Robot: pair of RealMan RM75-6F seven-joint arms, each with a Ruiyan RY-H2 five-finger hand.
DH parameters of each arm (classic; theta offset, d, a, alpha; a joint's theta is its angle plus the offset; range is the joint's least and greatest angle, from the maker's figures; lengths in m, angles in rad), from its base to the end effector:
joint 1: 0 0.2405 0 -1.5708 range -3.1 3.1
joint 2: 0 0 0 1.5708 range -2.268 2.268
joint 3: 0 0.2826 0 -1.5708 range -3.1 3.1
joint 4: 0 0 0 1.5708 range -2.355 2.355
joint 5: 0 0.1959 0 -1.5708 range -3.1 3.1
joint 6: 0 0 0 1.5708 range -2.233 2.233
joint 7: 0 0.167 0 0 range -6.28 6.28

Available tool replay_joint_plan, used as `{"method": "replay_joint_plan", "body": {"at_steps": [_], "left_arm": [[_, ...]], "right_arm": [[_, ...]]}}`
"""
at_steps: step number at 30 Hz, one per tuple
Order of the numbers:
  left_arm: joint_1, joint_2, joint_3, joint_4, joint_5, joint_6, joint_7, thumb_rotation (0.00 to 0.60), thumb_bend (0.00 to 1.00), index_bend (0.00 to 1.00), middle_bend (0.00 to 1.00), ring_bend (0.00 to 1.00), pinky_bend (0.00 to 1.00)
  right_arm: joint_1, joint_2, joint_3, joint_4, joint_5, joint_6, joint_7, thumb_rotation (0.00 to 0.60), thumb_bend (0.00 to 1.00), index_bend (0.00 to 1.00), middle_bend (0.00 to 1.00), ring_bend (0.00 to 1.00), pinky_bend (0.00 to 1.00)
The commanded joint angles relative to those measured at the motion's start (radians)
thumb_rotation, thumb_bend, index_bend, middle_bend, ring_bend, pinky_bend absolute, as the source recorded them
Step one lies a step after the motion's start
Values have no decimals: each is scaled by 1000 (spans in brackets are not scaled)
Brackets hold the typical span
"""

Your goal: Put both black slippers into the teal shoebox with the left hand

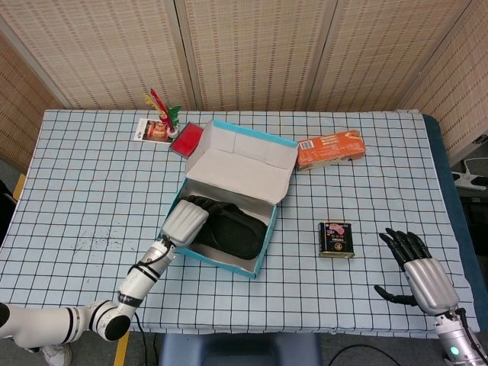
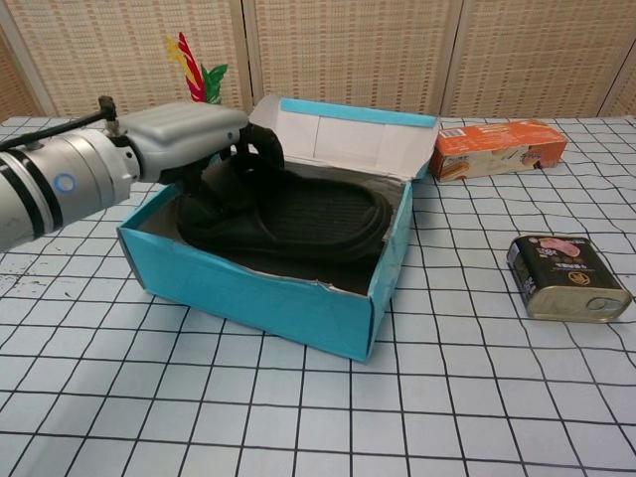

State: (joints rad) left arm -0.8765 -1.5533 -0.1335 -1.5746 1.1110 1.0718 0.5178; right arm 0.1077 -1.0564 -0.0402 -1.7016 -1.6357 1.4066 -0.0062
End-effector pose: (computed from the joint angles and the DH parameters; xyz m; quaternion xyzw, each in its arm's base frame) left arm -0.0963 0.3766 -0.0095 -0.7808 -0.2691 -0.3930 0.4043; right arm -0.3042 -0.1892 0.1630 0.6653 -0.4029 0.3706 0.5077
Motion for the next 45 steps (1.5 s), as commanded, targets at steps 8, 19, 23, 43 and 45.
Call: {"method": "replay_joint_plan", "body": {"at_steps": [8,19,23,43,45], "left_arm": [[14,-84,22,145,38,-12,-8,600,540,583,585,614,573],[64,-168,65,303,189,91,-33,600,521,576,581,634,589],[71,-185,71,364,212,89,-19,600,520,576,582,635,591],[104,-279,115,551,317,54,-29,600,516,573,581,639,586],[105,-275,104,538,320,56,-45,600,516,557,578,637,580]], "right_arm": [[0,4,1,0,3,1,7,449,127,0,0,0,0],[0,4,-2,-1,-1,1,4,449,128,0,0,0,0],[-1,4,-3,-2,-2,2,4,449,128,0,0,0,0],[-2,3,-1,-1,-1,5,3,450,127,0,0,0,0],[-1,3,-1,-1,-1,6,4,449,127,0,0,0,0]]}}
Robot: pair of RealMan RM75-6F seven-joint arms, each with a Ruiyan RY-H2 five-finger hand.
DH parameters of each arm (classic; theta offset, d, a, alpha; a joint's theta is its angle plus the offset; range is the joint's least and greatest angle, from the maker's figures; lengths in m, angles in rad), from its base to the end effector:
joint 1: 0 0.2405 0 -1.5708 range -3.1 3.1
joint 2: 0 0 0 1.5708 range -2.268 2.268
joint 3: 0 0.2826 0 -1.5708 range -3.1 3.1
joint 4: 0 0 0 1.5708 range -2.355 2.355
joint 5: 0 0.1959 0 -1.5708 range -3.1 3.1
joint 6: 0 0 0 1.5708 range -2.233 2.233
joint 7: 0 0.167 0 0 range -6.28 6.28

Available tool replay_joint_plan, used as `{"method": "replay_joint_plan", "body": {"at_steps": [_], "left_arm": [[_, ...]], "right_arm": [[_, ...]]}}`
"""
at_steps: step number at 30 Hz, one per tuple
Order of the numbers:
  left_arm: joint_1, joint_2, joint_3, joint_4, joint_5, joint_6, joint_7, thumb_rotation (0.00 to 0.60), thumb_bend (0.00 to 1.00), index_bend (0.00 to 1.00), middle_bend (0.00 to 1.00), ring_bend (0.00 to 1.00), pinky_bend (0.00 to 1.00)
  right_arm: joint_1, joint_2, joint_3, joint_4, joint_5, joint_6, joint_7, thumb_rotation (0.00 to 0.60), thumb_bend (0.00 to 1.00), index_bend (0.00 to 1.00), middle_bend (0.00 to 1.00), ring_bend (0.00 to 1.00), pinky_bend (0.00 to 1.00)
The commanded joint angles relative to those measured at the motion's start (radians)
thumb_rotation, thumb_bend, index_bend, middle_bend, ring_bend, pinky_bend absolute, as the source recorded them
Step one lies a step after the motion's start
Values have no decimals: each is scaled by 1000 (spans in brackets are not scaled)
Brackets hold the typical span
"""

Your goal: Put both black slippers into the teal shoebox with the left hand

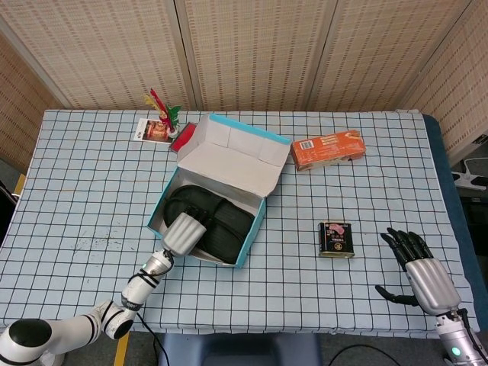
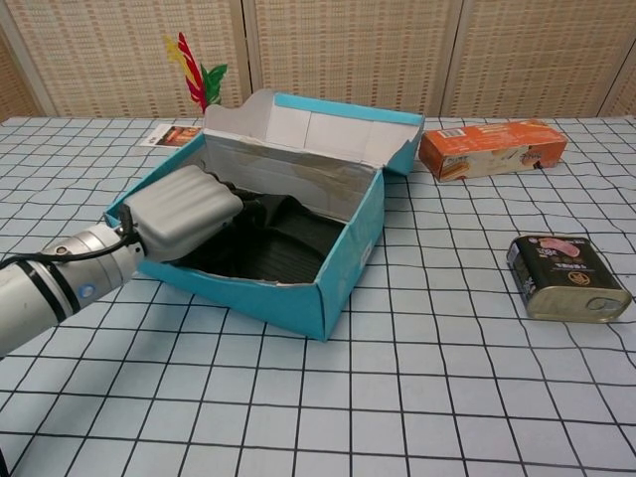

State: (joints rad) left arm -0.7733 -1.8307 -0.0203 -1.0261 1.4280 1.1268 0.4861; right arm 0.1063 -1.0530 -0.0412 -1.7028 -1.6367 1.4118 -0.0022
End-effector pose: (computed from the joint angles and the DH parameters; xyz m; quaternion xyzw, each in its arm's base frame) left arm -0.1572 0.3682 -0.0800 -0.8160 -0.1158 -0.3403 0.4527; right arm -0.3041 -0.1887 0.1646 0.6640 -0.4029 0.3721 0.5083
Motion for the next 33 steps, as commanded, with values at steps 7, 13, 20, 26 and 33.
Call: {"method": "replay_joint_plan", "body": {"at_steps": [7,13,20,26,33], "left_arm": [[0,78,-23,-145,-49,-105,-47,600,494,111,193,226,389],[-2,126,-44,-230,-62,-120,-71,600,462,0,0,0,176],[-15,231,-73,-359,-76,-164,-135,600,440,0,0,0,80],[-13,278,-88,-421,-65,-155,-182,600,437,0,0,0,54],[-10,326,-92,-474,-68,-158,-194,600,436,0,0,0,51]], "right_arm": [[-2,0,-1,-1,-3,5,0,450,128,0,0,0,0],[-3,1,-2,-2,-7,8,1,449,127,0,0,0,0],[-6,5,-2,-3,-9,14,7,450,127,0,0,0,0],[-5,5,-3,-2,-10,12,6,450,128,0,0,0,0],[-5,3,-3,-3,-11,11,1,449,127,0,0,0,0]]}}
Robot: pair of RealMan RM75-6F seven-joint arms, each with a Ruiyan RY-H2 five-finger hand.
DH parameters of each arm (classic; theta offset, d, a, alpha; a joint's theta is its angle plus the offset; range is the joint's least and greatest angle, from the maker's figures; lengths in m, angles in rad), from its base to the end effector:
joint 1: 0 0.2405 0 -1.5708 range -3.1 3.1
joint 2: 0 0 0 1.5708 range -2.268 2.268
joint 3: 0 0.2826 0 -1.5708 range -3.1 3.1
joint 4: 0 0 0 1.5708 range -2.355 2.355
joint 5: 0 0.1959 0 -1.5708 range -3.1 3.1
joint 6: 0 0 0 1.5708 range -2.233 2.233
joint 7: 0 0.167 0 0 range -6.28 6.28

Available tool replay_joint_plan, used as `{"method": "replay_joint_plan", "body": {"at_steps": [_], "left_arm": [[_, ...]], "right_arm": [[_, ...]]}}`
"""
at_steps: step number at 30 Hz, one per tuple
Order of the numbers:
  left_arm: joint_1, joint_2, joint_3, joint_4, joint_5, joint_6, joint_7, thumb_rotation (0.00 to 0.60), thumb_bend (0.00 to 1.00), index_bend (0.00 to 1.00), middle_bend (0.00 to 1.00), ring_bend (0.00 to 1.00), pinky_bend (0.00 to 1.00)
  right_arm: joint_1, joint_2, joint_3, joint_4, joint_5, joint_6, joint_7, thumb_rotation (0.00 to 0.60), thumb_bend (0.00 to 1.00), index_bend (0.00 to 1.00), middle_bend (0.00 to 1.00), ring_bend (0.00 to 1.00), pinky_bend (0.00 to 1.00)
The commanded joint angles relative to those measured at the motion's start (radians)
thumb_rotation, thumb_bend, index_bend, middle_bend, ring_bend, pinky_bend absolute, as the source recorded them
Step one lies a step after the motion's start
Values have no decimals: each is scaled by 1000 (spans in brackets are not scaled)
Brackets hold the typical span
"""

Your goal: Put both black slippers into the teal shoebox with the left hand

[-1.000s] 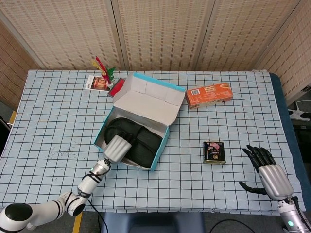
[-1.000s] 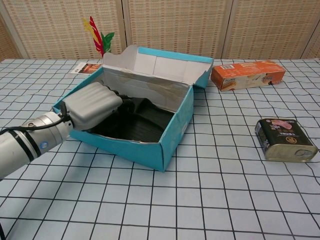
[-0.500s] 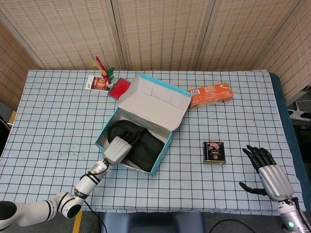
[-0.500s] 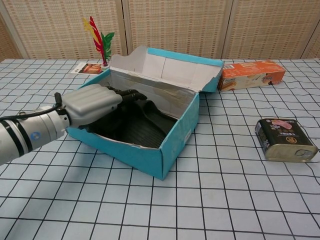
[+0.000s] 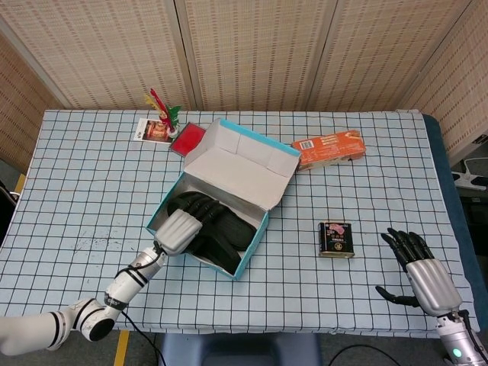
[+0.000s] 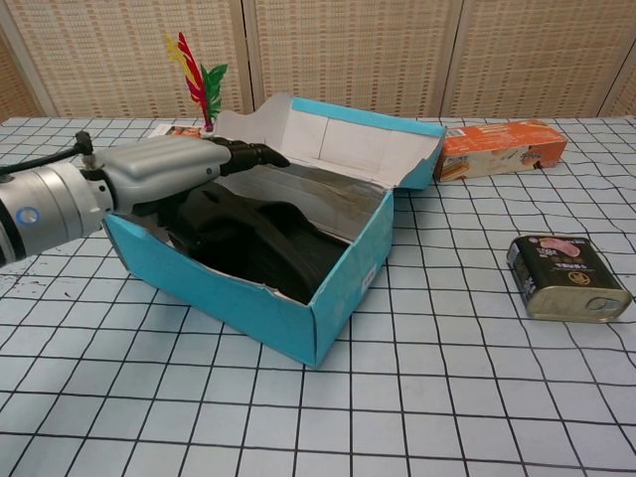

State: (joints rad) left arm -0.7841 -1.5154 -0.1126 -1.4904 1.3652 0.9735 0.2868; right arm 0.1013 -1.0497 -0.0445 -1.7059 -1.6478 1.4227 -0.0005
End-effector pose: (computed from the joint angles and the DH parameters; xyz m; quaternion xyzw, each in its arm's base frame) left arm -0.1291 0.3639 -0.0102 -0.8046 -0.2696 -0.3936 0.3536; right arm -0.3026 -0.1864 0.1659 0.6641 -0.4007 0.3755 0.5073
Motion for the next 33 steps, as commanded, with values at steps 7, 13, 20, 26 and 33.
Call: {"method": "replay_joint_plan", "body": {"at_steps": [7,13,20,26,33], "left_arm": [[2,94,-2,-116,-49,-41,11,600,454,0,0,0,52],[42,189,-15,-220,-9,37,-41,600,453,0,0,0,52],[316,347,119,-233,182,405,-222,600,460,0,0,0,50],[596,313,228,-48,189,689,-341,600,455,0,0,0,48],[666,328,219,-11,145,698,-344,600,441,0,0,0,45]], "right_arm": [[1,0,0,0,2,-3,-1,450,128,0,0,0,0],[-1,1,-1,0,-3,3,-3,450,127,0,0,0,0],[-7,-2,-4,2,-19,19,-13,450,127,0,0,0,0],[-19,-11,-2,-5,-22,40,-43,449,127,0,0,0,0],[-33,-29,18,-10,11,58,-112,450,127,0,0,0,0]]}}
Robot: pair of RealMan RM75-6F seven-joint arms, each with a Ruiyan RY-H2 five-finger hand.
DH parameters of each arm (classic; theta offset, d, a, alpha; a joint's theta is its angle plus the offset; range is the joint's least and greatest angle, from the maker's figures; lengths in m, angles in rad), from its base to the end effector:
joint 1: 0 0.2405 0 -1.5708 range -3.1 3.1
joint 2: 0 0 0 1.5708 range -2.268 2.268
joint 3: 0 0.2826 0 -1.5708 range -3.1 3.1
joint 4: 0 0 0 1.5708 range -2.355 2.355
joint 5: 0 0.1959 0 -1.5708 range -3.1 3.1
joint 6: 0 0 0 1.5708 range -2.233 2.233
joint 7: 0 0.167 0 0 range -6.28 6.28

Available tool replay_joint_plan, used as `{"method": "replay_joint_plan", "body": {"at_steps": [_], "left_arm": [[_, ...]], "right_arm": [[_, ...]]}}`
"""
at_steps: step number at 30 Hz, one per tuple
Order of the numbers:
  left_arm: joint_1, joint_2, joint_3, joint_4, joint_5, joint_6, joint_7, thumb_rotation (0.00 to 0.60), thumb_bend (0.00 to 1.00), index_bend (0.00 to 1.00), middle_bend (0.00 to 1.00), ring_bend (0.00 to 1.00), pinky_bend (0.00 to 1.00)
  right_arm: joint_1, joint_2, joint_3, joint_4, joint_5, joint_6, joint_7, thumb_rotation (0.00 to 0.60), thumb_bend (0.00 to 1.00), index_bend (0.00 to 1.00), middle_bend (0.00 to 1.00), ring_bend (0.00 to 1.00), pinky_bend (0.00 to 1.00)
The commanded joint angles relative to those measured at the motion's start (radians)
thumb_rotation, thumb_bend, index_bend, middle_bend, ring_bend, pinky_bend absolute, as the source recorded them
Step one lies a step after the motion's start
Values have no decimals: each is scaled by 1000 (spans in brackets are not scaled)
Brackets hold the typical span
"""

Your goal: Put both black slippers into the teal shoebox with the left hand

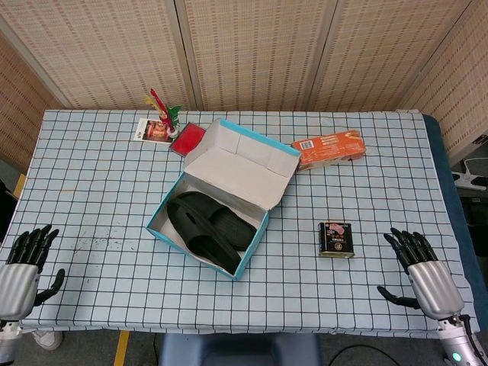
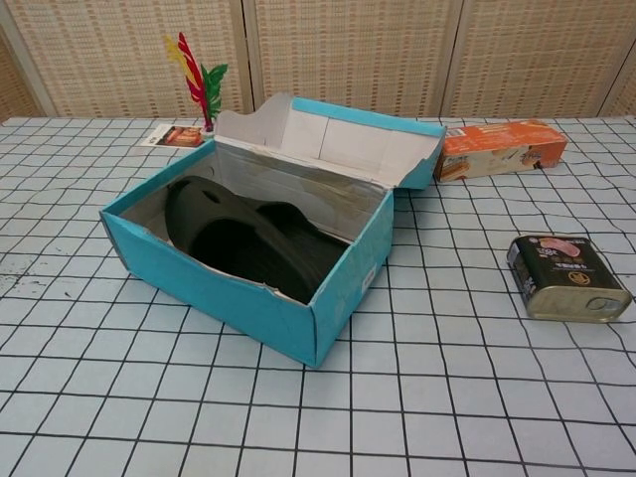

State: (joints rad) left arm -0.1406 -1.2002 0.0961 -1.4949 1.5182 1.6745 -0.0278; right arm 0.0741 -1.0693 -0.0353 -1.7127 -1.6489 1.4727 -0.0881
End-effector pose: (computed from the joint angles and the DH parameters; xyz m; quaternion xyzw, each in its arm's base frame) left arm -0.3296 0.1962 0.1714 -0.6047 -0.3479 -0.4195 0.5808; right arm -0.3005 -0.1810 0.1681 0.6604 -0.3724 0.3731 0.5348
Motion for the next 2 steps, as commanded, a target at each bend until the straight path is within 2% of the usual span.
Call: {"method": "replay_joint_plan", "body": {"at_steps": [1,2], "left_arm": [[24,16,11,-10,0,-7,-31,600,440,0,0,0,45],[26,17,11,-9,8,-7,-29,600,441,0,0,0,46]], "right_arm": [[-7,-12,8,-5,9,10,-27,450,127,0,0,0,0],[-7,-13,7,-6,7,10,-28,450,127,0,0,0,0]]}}
